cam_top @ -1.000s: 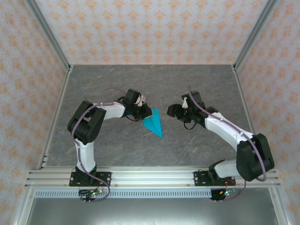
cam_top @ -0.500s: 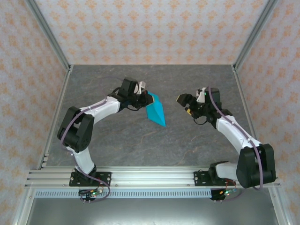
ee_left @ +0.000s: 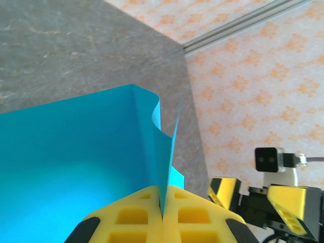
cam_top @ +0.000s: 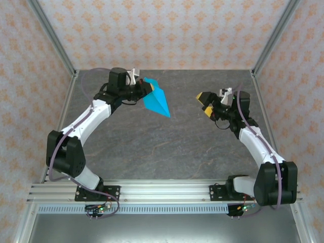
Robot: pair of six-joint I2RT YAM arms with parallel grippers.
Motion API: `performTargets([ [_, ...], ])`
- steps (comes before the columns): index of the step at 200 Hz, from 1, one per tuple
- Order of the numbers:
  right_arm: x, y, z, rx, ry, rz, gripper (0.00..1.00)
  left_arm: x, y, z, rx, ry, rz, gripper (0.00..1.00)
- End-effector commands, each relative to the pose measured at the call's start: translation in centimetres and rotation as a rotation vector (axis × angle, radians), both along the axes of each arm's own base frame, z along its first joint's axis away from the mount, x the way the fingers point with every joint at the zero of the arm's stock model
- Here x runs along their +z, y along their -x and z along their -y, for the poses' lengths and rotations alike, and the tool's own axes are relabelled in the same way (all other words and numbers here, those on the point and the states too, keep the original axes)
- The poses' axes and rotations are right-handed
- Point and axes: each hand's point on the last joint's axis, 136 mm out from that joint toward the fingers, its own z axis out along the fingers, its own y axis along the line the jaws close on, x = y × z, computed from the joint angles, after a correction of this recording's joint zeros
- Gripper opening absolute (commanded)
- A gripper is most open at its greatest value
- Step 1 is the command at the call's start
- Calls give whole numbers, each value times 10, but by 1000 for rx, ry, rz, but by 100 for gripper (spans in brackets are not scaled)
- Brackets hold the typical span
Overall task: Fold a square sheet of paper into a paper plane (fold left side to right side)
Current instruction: Turn over the paper at the center of the table.
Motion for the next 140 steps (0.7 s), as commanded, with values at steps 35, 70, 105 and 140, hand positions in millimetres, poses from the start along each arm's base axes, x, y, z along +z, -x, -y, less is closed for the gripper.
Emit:
performTargets([
  [35,63,17,-54,211,-96,224,100,86,21,13,-126,104,158,0],
  [70,80,22,-87,311,-146,274,100,107,30,17,-170,137,187,0],
  [105,95,23,-117,392,-191,298,100,113,36,19,-193,170,189,0],
  [140,105,17,-145,452,-249,297,91,116,42,22,-211,180,193,0],
])
